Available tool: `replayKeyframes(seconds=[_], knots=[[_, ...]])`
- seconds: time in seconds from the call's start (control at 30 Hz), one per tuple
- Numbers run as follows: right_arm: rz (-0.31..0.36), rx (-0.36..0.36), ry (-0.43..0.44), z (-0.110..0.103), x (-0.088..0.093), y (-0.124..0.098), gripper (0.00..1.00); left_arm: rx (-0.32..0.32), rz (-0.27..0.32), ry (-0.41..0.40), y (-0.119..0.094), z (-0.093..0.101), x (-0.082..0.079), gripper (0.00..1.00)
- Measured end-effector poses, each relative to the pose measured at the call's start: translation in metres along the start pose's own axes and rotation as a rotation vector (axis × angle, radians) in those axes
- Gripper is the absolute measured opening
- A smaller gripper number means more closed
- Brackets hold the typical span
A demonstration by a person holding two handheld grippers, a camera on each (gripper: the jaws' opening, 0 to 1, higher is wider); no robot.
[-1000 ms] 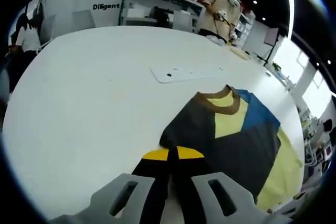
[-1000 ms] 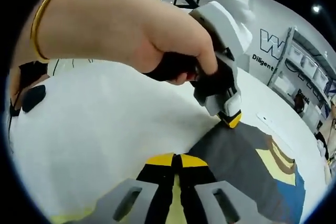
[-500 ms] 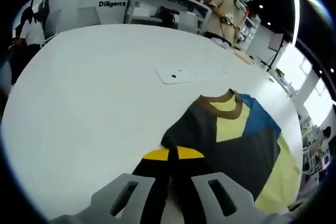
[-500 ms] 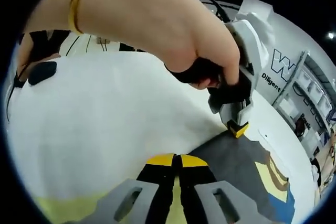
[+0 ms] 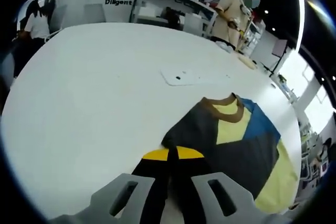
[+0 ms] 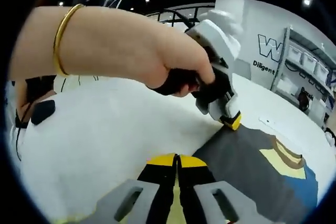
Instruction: Fold the garment on the visible template until the final outline fits inside the template.
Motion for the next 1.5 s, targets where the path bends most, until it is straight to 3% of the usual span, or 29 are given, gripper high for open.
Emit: replayKeyframes(seconds=[0.07, 0.13, 0.2, 0.33, 0.37, 0.47, 0.6, 0.73, 0.97, 1.2, 1.3, 1.5], knots=[[0.032, 0.008, 0.034, 0.003, -0.004, -0.004, 0.0, -0.003, 0.002, 0.012, 0.0, 0.0, 0.0, 0.03], [0.049, 0.01, 0.12, 0.006, -0.007, -0.011, 0.02, -0.006, 0.007, 0.024, 0.001, 0.0, -0.001, 0.03], [0.083, 0.015, 0.168, 0.011, -0.011, -0.017, 0.12, -0.01, 0.012, 0.022, 0.001, -0.001, -0.002, 0.02], [0.088, 0.035, 0.234, 0.02, -0.011, -0.027, 0.28, -0.036, 0.025, 0.018, 0.0, -0.004, -0.004, 0.04], [0.092, 0.053, 0.29, 0.026, -0.01, -0.033, 0.35, -0.043, 0.036, 0.049, -0.003, -0.004, -0.007, 0.07], [0.095, 0.071, 0.327, 0.035, -0.008, -0.043, 0.49, -0.028, 0.045, 0.049, -0.008, -0.003, -0.01, 0.2], [0.095, 0.09, 0.353, 0.044, -0.006, -0.057, 0.56, -0.028, 0.053, 0.046, -0.015, -0.001, -0.011, 0.4], [0.101, 0.105, 0.359, 0.055, -0.004, -0.076, 0.65, -0.039, 0.068, 0.058, -0.028, 0.002, -0.013, 0.53], [0.07, 0.116, 0.339, 0.073, 0.012, -0.117, 0.76, -0.036, 0.05, 0.121, -0.053, 0.017, 0.002, 0.74], [0.051, 0.141, 0.352, 0.088, 0.027, -0.146, 0.88, -0.013, 0.047, 0.149, -0.076, 0.036, 0.026, 0.88], [0.033, 0.15, 0.332, 0.093, 0.034, -0.159, 0.93, -0.034, 0.039, 0.188, -0.09, 0.05, 0.041, 0.93], [0.052, 0.141, 0.354, 0.1, 0.04, -0.184, 0.99, -0.007, 0.043, 0.162, -0.107, 0.068, 0.066, 0.99]])
Point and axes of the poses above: the point that each gripper's makers call its tool centre point, and the gripper's own axes: y roughly forward along the fingers, z roughly to its right, x roughly out of its underside, the point moved 8 cm from there along -y, roughly backward along the fingers, and after that the axes turned 1 degree about z, right-handed, at the moved point
